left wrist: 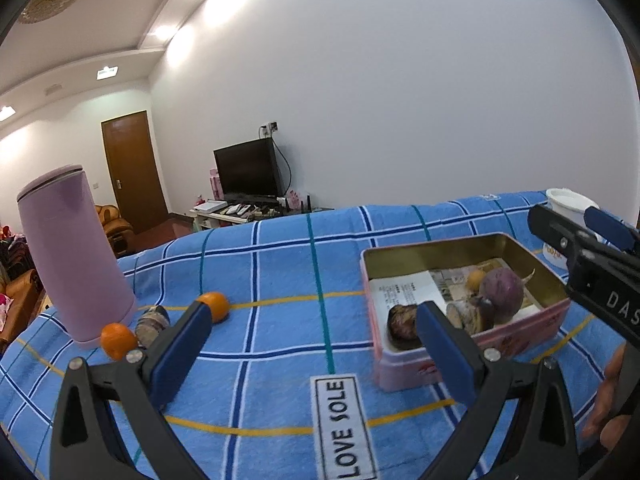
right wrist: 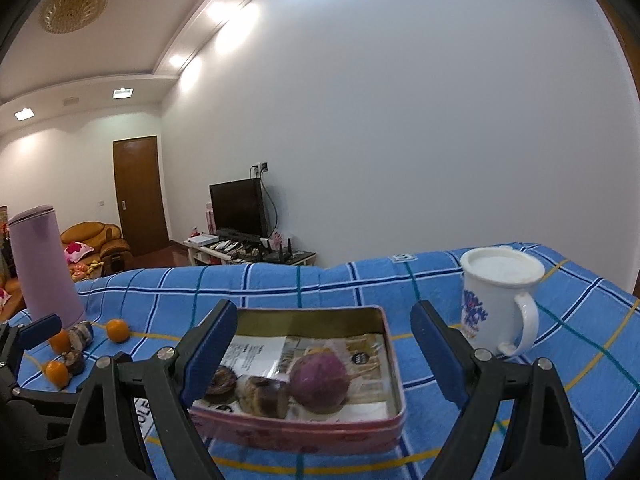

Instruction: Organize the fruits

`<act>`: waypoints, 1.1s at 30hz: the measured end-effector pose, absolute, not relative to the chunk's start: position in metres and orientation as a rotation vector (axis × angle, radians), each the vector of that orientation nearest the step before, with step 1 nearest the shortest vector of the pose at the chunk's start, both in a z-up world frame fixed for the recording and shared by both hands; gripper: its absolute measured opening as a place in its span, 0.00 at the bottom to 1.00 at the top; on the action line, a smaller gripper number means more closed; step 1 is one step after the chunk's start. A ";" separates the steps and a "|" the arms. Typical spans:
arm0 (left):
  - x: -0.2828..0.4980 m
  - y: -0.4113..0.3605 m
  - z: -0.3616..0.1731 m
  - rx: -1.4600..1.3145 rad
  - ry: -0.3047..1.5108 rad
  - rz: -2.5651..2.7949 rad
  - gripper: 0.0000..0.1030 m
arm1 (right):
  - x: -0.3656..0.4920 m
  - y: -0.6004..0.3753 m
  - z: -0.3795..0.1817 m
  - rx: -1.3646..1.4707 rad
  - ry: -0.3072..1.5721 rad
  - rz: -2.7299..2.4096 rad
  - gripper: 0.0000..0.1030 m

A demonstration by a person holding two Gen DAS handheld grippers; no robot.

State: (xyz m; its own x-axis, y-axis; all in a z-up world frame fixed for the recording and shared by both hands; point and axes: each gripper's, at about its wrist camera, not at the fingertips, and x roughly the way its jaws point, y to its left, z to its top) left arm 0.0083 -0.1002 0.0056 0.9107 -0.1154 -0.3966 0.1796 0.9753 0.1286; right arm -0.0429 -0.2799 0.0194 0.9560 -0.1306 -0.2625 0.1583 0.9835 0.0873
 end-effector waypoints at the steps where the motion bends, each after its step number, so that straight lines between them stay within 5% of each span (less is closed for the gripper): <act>1: 0.008 -0.098 0.005 0.167 0.400 -0.150 1.00 | -0.044 -0.276 0.020 0.108 0.263 -0.144 0.87; 33: 0.035 0.050 0.007 0.135 0.436 0.020 1.00 | -0.019 -0.136 0.011 0.098 0.363 0.081 0.87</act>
State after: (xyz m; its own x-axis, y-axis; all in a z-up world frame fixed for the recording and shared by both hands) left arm 0.0352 0.0496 0.0072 0.9063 0.0485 -0.4198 0.0095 0.9908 0.1350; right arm -0.0192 -0.1364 0.0113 0.9319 0.0963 -0.3498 -0.0612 0.9920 0.1100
